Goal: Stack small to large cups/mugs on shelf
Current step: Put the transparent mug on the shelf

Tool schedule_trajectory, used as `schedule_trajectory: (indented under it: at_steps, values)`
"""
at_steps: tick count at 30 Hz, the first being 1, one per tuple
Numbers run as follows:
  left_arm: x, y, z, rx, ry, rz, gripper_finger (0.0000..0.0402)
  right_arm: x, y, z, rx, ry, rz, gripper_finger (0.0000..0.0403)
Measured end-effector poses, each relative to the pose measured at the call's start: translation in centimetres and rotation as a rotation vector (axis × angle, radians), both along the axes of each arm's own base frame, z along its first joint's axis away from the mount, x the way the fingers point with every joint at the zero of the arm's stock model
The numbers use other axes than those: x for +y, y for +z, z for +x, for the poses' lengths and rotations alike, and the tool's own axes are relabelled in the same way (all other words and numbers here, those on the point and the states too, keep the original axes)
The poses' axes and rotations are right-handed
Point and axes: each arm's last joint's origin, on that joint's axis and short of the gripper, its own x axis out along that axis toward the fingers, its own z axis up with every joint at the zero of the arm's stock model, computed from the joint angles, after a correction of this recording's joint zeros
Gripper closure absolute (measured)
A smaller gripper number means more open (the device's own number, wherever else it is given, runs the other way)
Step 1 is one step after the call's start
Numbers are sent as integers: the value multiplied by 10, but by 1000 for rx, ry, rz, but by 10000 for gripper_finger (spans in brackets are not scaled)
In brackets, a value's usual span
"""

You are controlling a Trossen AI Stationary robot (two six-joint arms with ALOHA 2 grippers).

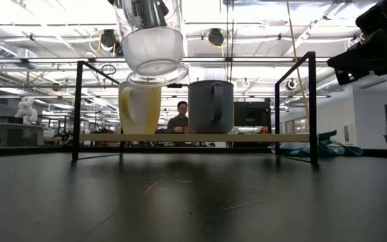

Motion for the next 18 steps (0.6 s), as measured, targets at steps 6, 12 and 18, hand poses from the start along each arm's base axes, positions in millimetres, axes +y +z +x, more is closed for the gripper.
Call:
schedule_trajectory:
  at_steps: [6, 12, 18]
  values:
    - [1, -1, -1, 20, 4, 4, 400, 0, 0, 0, 0, 0, 0, 403]
    - [1, -1, -1, 22, 15, -4, 400, 0, 0, 0, 0, 0, 0, 403]
    - [-2, -14, 13, 106, 24, 19, 400, 0, 0, 0, -2, -1, 1, 403]
